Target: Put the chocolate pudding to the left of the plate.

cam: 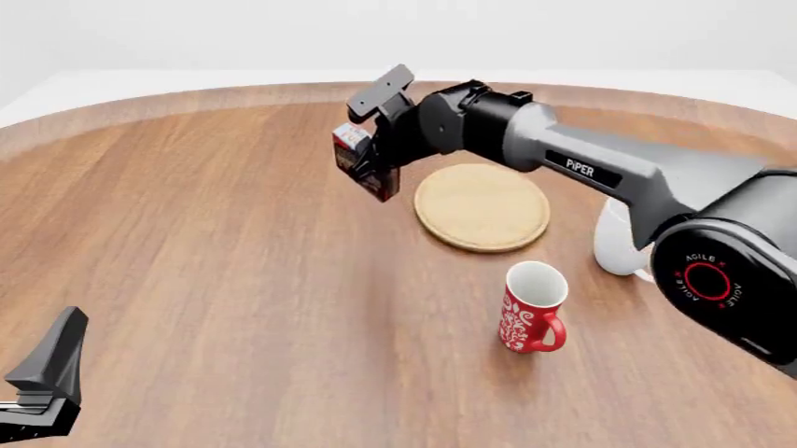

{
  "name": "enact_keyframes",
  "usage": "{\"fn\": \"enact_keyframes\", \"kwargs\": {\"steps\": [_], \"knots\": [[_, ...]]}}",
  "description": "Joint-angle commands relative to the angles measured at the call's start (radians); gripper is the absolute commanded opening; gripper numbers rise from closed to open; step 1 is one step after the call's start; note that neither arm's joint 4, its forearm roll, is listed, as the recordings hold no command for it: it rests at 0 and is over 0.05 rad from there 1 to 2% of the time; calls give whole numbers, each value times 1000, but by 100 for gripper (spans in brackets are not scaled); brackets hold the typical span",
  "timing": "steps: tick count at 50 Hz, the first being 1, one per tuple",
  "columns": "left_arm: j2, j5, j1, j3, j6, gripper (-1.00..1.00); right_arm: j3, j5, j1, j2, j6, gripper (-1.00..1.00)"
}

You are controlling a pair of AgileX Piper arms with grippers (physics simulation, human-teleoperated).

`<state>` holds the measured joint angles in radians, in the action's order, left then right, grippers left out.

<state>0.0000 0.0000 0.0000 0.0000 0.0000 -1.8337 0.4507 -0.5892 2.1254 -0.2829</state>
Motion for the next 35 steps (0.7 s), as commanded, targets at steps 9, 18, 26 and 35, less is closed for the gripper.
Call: {"fn": "enact_keyframes", "kwargs": {"steps": [9, 18, 26, 35], "knots": [[0, 0, 0, 0, 0, 100, -135, 21, 26, 144, 24, -100], [0, 0, 0, 0, 0, 100, -176, 37, 30, 183, 33, -100], [0, 0, 0, 0, 0, 100, -169, 26, 30, 200, 44, -100], [0, 0, 0, 0, 0, 100, -157, 14, 34, 208, 49, -100]]}}
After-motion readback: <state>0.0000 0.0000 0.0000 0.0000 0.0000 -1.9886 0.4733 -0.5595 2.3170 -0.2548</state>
